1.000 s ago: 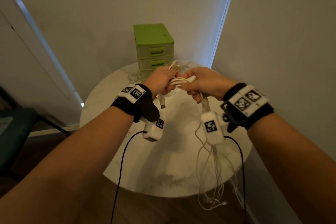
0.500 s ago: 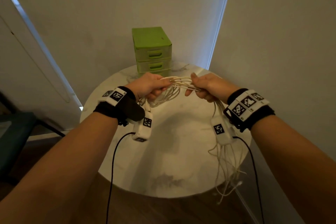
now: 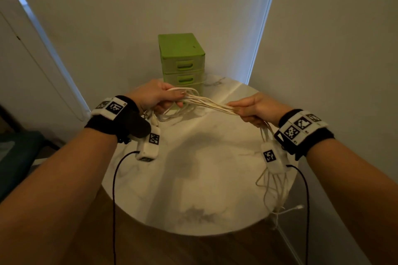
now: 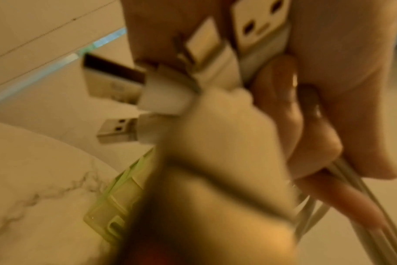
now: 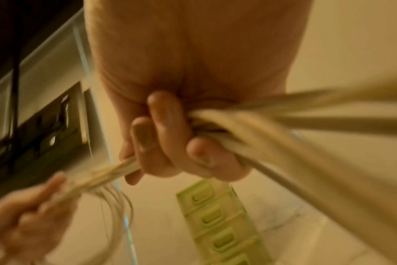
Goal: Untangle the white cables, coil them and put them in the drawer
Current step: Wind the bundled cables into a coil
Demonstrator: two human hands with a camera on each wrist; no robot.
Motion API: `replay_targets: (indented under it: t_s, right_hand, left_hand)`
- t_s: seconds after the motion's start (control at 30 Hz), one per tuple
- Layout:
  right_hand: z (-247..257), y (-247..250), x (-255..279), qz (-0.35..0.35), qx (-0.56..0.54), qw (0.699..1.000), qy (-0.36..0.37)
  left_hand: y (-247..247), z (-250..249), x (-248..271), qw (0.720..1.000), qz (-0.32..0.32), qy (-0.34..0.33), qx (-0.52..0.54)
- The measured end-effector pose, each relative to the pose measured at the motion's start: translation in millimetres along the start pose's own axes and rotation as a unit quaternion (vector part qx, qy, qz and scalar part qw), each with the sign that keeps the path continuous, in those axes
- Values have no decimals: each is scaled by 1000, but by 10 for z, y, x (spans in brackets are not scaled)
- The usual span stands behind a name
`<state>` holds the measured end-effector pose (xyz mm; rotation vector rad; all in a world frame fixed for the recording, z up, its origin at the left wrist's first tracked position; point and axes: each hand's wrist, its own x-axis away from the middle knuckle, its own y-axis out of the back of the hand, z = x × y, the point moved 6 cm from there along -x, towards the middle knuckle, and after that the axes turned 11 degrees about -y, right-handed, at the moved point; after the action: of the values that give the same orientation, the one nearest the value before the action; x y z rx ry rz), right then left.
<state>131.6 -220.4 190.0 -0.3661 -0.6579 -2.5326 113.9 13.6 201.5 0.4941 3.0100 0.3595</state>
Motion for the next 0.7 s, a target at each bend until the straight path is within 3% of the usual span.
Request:
replay_targets:
  t_s: [0.17,0.3,0.37,0.53,0.6,0.7]
  right_hand:
    - [49,-80,-31,-19,135,991,-11]
    - [503,-421,-36,30,98,991,81]
    - [633,-577,-9,35,93,991,91]
    - [614,-688,-5,-75,277,946,148]
    - [563,-664,12,-65,265,951,147]
    - [378,-575,30,-14,127,987,95]
  left_hand:
    - [-58,-14,-40,999,-45,-4,-10]
    - [-203,-72,-103,998,-26,-2,-56]
    - [-258,-78,-133,998,-35,-5,-57]
    - [-332,-66,-125,998,-11,-1,-58]
    - [-336,-94,-123,997,2,0,-73]
    - [-221,-133,-107,997,-5,-4,-70]
